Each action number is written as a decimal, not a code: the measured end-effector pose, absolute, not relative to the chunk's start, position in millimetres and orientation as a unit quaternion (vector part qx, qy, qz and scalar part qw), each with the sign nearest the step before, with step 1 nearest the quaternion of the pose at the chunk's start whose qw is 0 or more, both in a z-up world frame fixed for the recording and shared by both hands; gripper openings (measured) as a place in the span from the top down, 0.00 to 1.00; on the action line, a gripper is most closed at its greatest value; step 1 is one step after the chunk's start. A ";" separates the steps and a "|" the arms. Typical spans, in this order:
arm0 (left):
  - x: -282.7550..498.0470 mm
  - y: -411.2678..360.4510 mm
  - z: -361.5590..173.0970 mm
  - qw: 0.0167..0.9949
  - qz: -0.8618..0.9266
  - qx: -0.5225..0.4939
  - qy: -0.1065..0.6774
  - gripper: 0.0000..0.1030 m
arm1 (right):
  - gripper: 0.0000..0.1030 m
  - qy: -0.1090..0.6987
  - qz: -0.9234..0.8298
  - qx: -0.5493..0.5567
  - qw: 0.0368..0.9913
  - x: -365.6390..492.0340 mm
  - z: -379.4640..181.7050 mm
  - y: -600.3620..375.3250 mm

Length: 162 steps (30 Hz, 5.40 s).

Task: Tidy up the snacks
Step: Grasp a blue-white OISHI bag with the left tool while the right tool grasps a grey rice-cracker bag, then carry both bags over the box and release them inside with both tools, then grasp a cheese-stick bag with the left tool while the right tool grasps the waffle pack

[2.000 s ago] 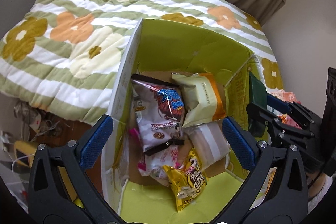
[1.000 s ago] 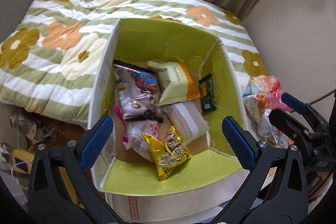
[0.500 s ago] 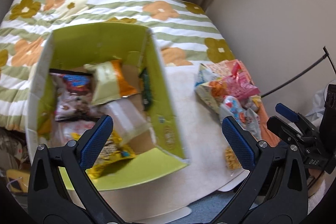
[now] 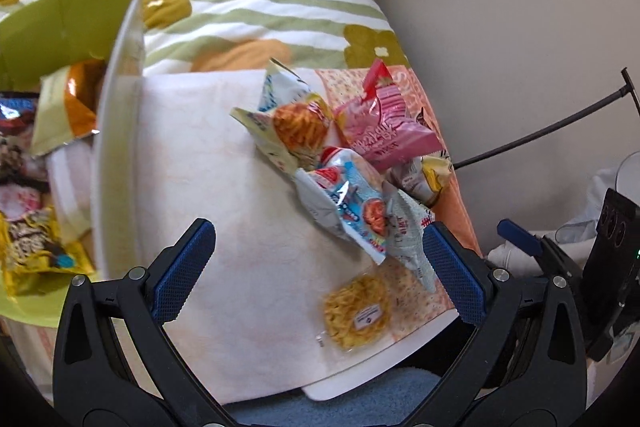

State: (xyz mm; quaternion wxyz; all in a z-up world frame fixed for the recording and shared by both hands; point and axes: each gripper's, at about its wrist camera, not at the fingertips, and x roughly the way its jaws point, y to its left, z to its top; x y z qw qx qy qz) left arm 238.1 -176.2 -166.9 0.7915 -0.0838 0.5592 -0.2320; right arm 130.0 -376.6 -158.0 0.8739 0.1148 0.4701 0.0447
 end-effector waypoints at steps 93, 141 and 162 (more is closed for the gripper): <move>238.1 48.2 -95.2 0.862 -0.102 -0.146 0.476 0.48 | 0.38 0.426 0.246 0.057 0.869 204.6 -109.0 -227.2; 251.6 151.3 -136.2 0.840 -0.125 -0.133 0.511 0.00 | 0.01 0.450 0.200 0.015 0.870 217.7 -150.9 -90.0; 249.2 31.1 -92.7 0.846 -0.237 -0.051 0.476 0.00 | 0.01 0.401 0.058 0.085 0.910 150.2 -115.9 -188.2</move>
